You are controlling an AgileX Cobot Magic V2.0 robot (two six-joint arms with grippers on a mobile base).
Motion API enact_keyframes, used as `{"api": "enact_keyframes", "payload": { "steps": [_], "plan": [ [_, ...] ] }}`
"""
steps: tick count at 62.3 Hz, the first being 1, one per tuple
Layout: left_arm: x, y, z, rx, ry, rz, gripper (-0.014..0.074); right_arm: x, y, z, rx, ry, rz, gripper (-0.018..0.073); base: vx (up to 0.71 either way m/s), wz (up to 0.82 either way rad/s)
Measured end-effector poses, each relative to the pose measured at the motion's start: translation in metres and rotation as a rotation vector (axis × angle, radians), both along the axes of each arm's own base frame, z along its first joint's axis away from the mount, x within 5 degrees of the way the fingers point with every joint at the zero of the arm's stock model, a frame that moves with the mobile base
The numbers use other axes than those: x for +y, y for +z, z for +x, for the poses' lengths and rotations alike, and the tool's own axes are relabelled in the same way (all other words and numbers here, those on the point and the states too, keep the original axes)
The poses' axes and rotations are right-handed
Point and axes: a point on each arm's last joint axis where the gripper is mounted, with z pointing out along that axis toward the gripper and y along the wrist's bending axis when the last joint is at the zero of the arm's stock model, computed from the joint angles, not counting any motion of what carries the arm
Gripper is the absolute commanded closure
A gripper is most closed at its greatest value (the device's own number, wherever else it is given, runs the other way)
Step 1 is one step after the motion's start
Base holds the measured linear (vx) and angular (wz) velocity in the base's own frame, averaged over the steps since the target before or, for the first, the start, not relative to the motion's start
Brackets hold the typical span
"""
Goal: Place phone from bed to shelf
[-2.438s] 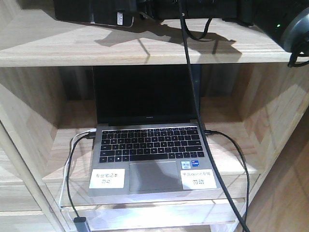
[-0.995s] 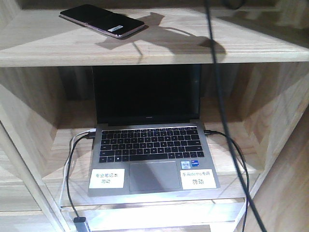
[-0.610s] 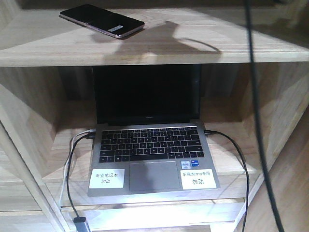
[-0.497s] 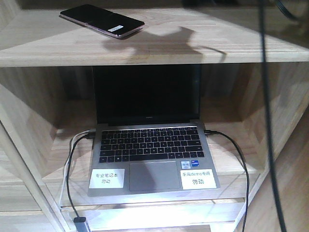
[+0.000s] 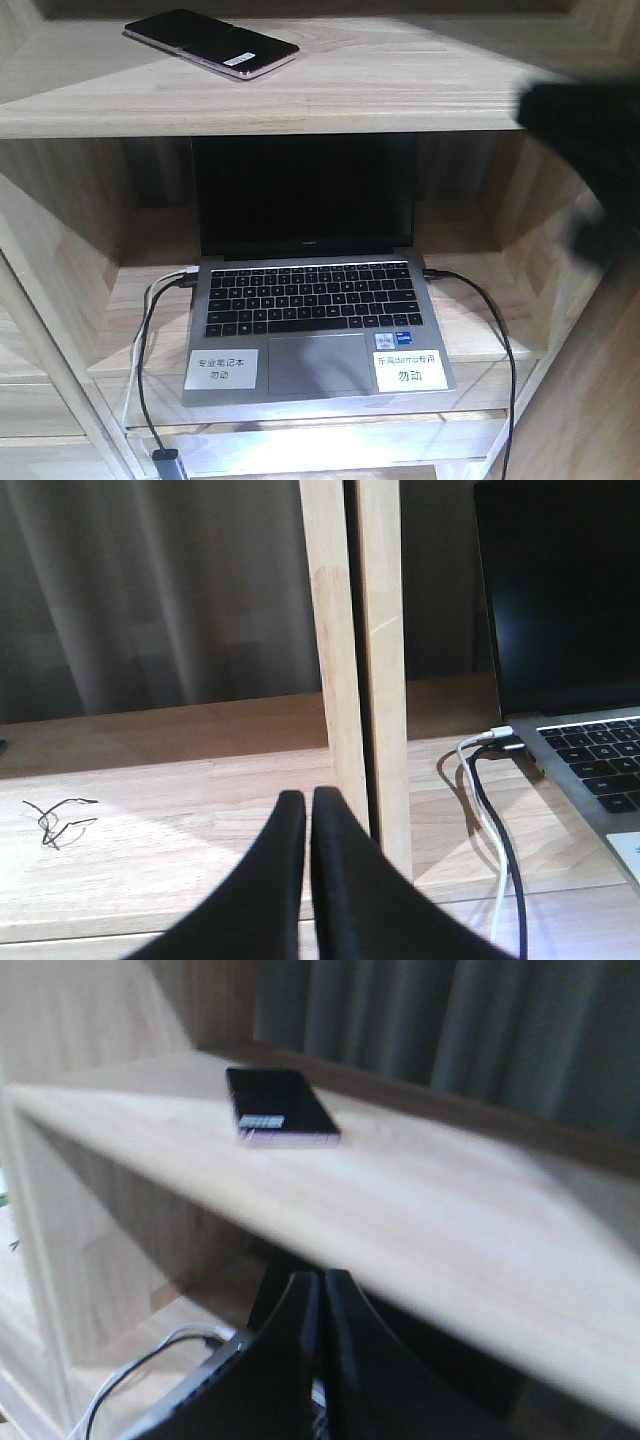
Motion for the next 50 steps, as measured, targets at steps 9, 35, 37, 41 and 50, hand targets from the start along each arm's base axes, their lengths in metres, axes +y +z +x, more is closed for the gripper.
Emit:
{"api": "enact_keyframes", "payload": {
  "steps": [9, 35, 37, 41, 50],
  "plan": [
    [0.0, 0.0, 0.0, 0.0, 0.0, 0.0, 0.0595, -0.013, -0.023, -0.034, -0.03, -0.001, 0.011, 0.0566, 0.0, 0.0],
    [0.0, 0.0, 0.0, 0.0, 0.0, 0.0, 0.0595, -0.029, -0.066, -0.077, -0.077, -0.002, 0.03, 0.0565, 0.0, 0.0],
    [0.0, 0.0, 0.0, 0.0, 0.0, 0.0, 0.0595, -0.029, -0.066, -0.077, -0.079, -0.003, 0.03, 0.0566, 0.0, 0.0],
    [0.0, 0.0, 0.0, 0.0, 0.0, 0.0, 0.0595, -0.029, -0.067, -0.077, -0.078, -0.003, 0.03, 0.0566, 0.0, 0.0],
    [0.0, 0.0, 0.0, 0.0, 0.0, 0.0, 0.0595, -0.029, -0.067, -0.077, -0.077, -0.003, 0.03, 0.0566, 0.0, 0.0]
  ]
}}
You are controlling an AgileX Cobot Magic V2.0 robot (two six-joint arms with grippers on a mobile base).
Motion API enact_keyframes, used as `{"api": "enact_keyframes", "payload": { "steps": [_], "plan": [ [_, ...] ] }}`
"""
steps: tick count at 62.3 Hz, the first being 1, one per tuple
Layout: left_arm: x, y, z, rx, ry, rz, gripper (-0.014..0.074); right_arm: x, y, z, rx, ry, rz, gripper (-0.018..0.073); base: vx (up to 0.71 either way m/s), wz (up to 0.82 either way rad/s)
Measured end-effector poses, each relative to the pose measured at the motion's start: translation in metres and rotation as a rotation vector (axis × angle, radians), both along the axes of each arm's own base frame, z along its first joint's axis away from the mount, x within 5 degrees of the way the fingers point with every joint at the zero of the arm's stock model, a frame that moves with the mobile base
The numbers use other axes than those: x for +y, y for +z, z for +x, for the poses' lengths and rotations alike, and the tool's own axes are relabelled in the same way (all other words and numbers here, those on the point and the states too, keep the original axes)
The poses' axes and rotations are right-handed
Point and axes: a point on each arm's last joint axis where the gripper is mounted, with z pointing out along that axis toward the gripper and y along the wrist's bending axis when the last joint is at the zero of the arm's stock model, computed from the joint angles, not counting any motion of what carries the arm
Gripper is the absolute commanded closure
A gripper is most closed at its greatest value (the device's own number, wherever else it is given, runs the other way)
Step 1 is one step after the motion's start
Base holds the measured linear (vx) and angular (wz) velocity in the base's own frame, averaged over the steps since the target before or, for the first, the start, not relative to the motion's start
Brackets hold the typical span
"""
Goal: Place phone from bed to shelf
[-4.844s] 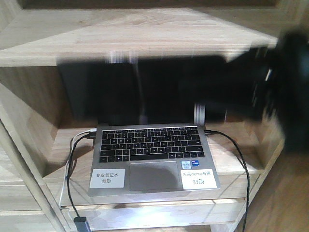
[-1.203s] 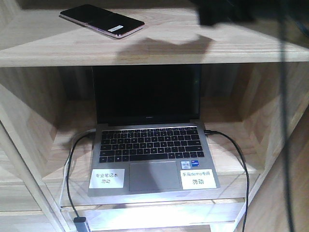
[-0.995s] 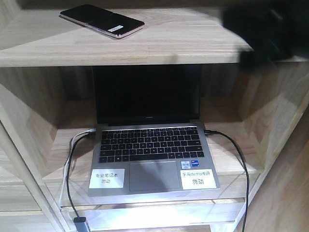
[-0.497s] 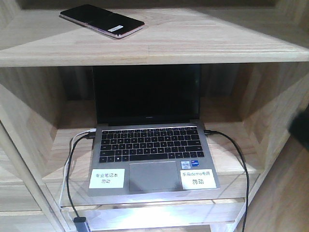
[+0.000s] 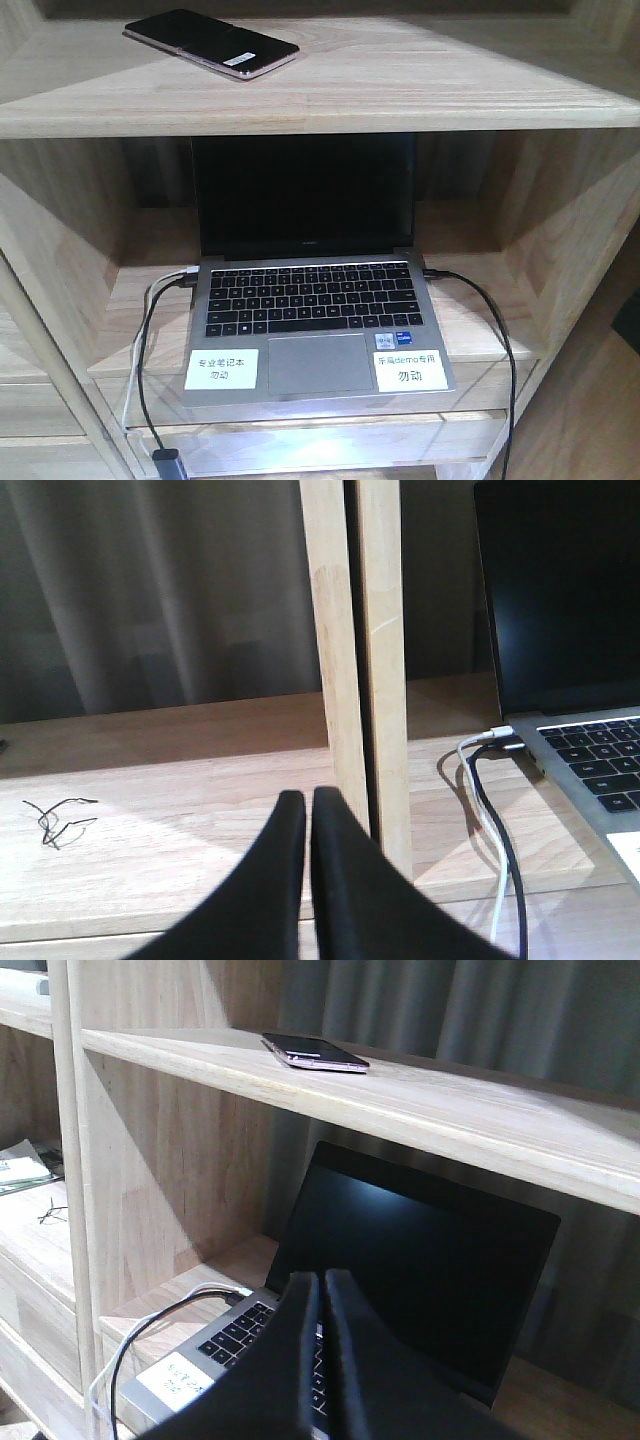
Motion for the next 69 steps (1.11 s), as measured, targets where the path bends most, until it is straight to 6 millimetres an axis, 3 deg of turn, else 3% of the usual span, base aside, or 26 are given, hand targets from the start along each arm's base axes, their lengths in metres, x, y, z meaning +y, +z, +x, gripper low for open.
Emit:
{"api": "enact_keyframes", "payload": {
  "steps": [47, 69],
  "plan": [
    [0.0, 0.0, 0.0, 0.0, 0.0, 0.0, 0.0595, 0.0, 0.001, 0.0, 0.007, -0.003, 0.035, 0.0565, 0.0, 0.0],
    [0.0, 0.0, 0.0, 0.0, 0.0, 0.0, 0.0595, -0.017, -0.006, 0.009, 0.125, -0.22, 0.083, 0.0565, 0.0, 0.0]
  ]
}}
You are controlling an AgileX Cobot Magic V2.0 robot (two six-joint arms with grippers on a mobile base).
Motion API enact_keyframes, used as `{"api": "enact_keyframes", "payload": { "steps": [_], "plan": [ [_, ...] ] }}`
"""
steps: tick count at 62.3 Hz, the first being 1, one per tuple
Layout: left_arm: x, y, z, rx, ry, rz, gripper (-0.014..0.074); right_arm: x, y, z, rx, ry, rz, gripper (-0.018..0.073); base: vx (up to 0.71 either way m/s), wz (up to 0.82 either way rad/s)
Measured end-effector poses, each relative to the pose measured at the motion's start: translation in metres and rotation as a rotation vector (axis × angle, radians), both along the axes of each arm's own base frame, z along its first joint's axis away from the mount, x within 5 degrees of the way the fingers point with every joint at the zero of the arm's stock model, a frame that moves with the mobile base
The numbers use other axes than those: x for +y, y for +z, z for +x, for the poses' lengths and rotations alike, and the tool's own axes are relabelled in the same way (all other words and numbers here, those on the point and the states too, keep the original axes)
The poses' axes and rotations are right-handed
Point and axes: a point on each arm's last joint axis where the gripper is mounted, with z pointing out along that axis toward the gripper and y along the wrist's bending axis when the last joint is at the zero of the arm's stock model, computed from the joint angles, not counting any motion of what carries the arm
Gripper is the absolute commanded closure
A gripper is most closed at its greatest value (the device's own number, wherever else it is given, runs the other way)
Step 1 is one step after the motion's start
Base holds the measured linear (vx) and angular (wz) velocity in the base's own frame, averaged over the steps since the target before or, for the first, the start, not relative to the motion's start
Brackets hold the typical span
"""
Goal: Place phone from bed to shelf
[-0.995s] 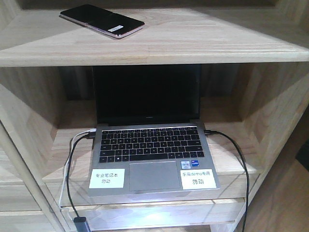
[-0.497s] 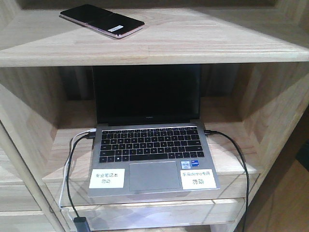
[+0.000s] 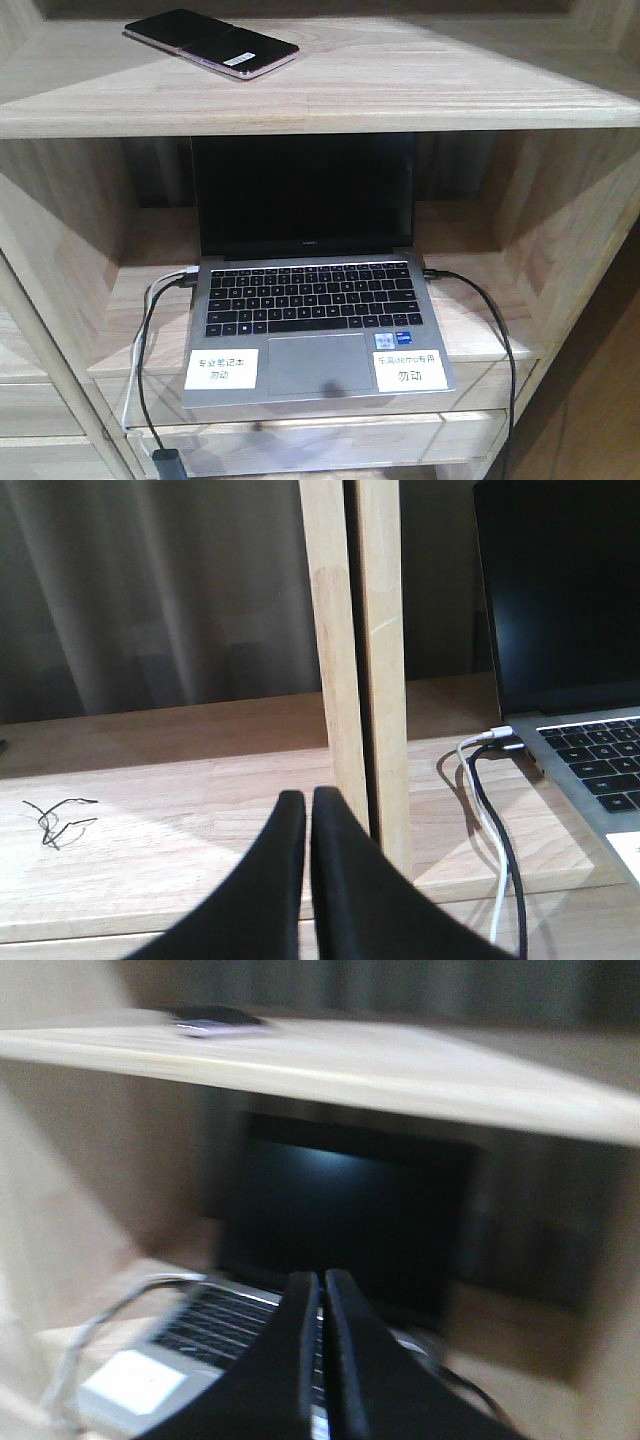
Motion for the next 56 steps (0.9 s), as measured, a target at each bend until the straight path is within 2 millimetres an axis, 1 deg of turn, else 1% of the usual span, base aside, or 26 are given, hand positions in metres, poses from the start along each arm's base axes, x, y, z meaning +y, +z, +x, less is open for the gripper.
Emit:
{"api": "enact_keyframes", "payload": {
  "steps": [6, 12, 21, 31, 46, 56],
  "plan": [
    [0.0, 0.0, 0.0, 0.0, 0.0, 0.0, 0.0595, -0.005, 0.0, 0.002, 0.002, -0.055, -0.006, 0.0565, 0.0, 0.0],
    [0.0, 0.0, 0.0, 0.0, 0.0, 0.0, 0.0595, -0.006, 0.0, 0.002, -0.003, -0.068, -0.02, 0.0565, 0.0, 0.0],
    [0.0, 0.0, 0.0, 0.0, 0.0, 0.0, 0.0595, -0.009, -0.006, -0.004, -0.045, -0.077, -0.018, 0.0565, 0.0, 0.0],
    [0.0, 0.0, 0.0, 0.0, 0.0, 0.0, 0.0595, -0.018, -0.034, -0.012, -0.103, -0.183, 0.015, 0.0565, 0.0, 0.0],
    [0.0, 0.0, 0.0, 0.0, 0.0, 0.0, 0.0595, -0.028, -0.083, -0.018, -0.096, -0.386, 0.043, 0.0565, 0.0, 0.0],
    [0.0, 0.0, 0.0, 0.0, 0.0, 0.0, 0.0595, -0.029, -0.114, -0.013, -0.059, -0.417, 0.039, 0.0565, 0.0, 0.0]
  ]
}}
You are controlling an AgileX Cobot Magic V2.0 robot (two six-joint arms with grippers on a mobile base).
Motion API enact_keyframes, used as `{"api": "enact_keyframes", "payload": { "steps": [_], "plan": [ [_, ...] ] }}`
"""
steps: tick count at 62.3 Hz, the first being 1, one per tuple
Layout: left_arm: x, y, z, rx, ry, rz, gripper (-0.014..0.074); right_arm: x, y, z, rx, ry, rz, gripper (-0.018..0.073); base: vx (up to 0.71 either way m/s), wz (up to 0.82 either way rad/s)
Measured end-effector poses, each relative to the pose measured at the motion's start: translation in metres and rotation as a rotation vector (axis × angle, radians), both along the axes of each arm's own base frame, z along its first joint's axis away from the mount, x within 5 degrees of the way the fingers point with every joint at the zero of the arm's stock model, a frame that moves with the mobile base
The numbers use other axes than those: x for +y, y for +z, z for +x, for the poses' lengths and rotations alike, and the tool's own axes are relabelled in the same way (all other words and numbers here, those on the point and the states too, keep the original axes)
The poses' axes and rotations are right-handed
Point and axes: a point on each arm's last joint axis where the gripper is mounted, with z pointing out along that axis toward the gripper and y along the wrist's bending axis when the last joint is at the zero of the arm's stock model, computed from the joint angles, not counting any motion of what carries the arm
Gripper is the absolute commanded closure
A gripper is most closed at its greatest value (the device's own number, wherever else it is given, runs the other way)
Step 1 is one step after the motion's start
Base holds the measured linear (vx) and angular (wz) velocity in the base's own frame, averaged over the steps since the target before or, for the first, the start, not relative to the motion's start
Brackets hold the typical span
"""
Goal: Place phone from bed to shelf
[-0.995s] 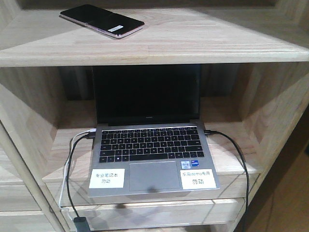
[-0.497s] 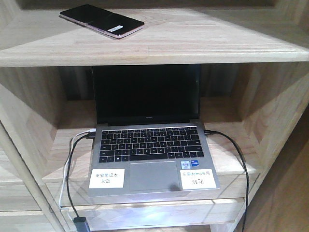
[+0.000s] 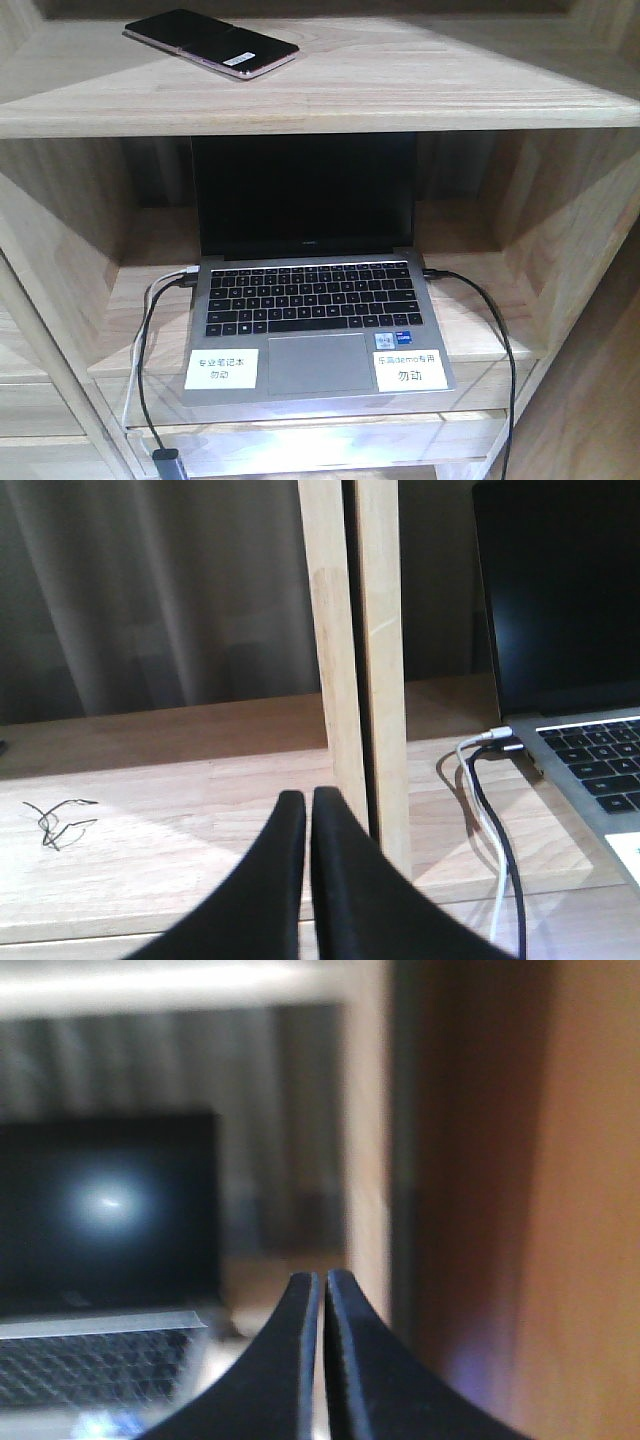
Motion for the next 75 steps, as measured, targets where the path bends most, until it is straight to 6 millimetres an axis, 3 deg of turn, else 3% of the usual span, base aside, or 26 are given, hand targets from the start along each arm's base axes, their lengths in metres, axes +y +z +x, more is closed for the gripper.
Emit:
{"api": "enact_keyframes", "payload": {
  "steps": [8, 12, 75],
  "plan": [
    [0.0, 0.0, 0.0, 0.0, 0.0, 0.0, 0.0595, 0.0, -0.026, 0.005, 0.008, -0.002, 0.014, 0.0565, 0.0, 0.0],
    [0.0, 0.0, 0.0, 0.0, 0.0, 0.0, 0.0595, 0.0, -0.029, 0.006, -0.004, -0.003, 0.019, 0.0565, 0.0, 0.0],
    [0.0, 0.0, 0.0, 0.0, 0.0, 0.0, 0.0595, 0.0, -0.025, 0.006, -0.052, -0.003, 0.02, 0.0565, 0.0, 0.0]
  ]
}}
